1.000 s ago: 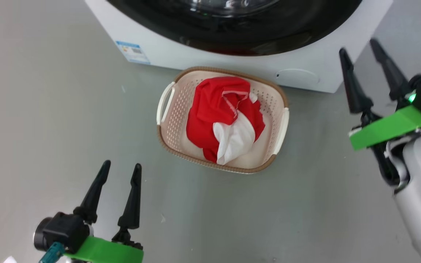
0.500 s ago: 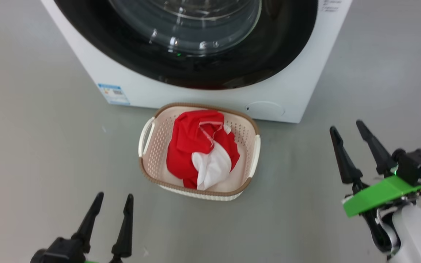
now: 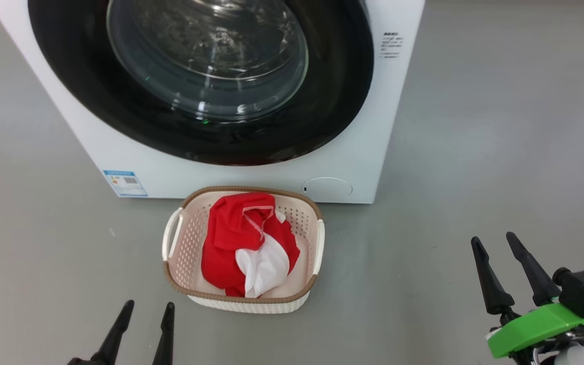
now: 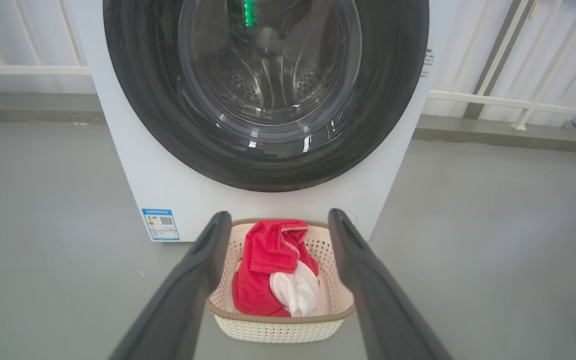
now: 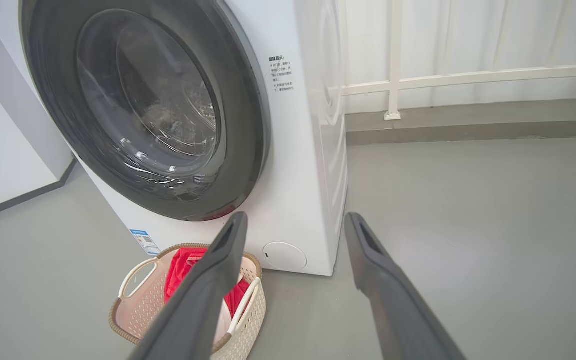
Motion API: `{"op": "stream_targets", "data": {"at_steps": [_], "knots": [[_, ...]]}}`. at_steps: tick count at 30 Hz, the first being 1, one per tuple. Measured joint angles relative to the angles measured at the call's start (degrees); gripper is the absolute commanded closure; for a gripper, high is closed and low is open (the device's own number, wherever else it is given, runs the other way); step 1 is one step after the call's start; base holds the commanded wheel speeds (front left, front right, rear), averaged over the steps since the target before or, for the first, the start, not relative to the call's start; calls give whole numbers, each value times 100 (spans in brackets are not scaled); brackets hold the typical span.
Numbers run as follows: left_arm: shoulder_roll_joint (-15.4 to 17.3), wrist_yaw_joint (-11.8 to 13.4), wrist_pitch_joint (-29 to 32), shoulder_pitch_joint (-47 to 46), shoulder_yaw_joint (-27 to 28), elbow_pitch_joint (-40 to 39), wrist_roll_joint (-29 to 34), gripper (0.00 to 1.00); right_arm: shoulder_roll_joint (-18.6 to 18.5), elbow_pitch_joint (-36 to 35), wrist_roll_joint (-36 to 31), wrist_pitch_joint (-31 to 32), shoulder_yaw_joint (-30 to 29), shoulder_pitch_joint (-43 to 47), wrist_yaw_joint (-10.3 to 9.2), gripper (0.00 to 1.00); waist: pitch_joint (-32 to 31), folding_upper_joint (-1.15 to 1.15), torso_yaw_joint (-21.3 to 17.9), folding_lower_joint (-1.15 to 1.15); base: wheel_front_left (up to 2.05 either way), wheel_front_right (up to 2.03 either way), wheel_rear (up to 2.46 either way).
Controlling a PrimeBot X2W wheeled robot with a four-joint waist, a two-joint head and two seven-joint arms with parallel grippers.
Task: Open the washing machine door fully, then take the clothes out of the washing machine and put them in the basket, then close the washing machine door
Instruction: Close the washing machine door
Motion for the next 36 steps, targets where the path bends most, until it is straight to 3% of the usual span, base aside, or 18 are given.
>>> {"op": "stream_targets", "data": {"at_steps": [24, 36], "knots": [[102, 0, 0, 463, 367, -45, -25, 0, 105, -159, -7, 24, -482, 894, 0, 0, -425, 0, -652, 0, 0, 0, 0], [99, 0, 0, 527, 474, -99, -25, 0, 143, -204, -16, 25, -679, 1228, 0, 0, -570, 0, -737, 0, 0, 0, 0]]}}
